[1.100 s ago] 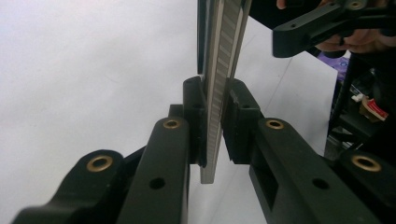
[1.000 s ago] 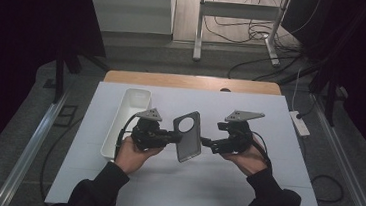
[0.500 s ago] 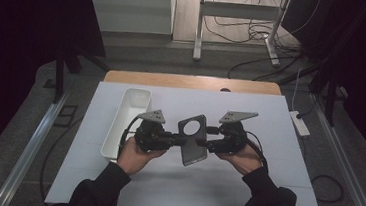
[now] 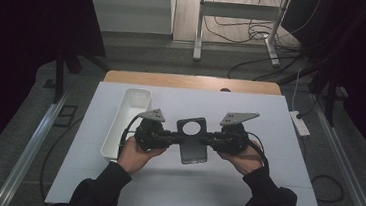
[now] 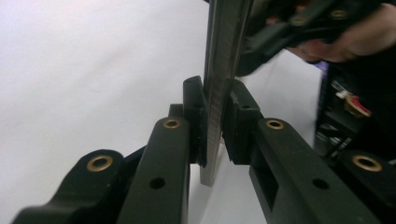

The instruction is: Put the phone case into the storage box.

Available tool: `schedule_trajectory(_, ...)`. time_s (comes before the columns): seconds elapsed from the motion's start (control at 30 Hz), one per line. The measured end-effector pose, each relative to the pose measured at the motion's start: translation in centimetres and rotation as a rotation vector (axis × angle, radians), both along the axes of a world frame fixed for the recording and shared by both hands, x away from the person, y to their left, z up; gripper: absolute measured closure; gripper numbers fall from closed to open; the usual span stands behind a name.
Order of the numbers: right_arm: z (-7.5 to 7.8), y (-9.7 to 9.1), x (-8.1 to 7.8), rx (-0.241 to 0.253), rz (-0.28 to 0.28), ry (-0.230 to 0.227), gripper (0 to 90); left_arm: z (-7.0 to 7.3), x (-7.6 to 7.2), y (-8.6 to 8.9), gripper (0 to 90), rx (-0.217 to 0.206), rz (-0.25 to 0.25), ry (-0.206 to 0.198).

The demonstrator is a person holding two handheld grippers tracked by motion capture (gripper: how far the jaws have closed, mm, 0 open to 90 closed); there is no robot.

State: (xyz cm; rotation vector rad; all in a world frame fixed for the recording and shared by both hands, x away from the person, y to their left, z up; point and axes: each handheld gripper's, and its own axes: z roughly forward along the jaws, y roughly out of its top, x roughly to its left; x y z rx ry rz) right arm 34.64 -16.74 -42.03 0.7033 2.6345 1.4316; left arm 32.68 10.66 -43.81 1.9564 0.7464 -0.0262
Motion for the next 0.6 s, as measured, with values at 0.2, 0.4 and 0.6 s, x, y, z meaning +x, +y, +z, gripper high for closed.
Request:
schedule_trajectory(0.2, 0.5, 0.6, -0.8, -0.026, -0.049, -0.047, 81.1, 0.4, -0.3, 0.0, 56.1, 0.022, 0.070, -0.049)
schedule_trajectory(0.4, 0.6, 0.2, -0.8, -0.040, -0.128, -0.067, 81.0, 0.9, -0.5, 0.5, 18.0, 0.060, 0.139, -0.084)
schedule_trajectory(0.6, 0.7, -0.2, -0.8, -0.044, -0.195, -0.090, 81.0, 0.8, -0.4, 1.2, 0.9, 0.095, 0.192, -0.089)
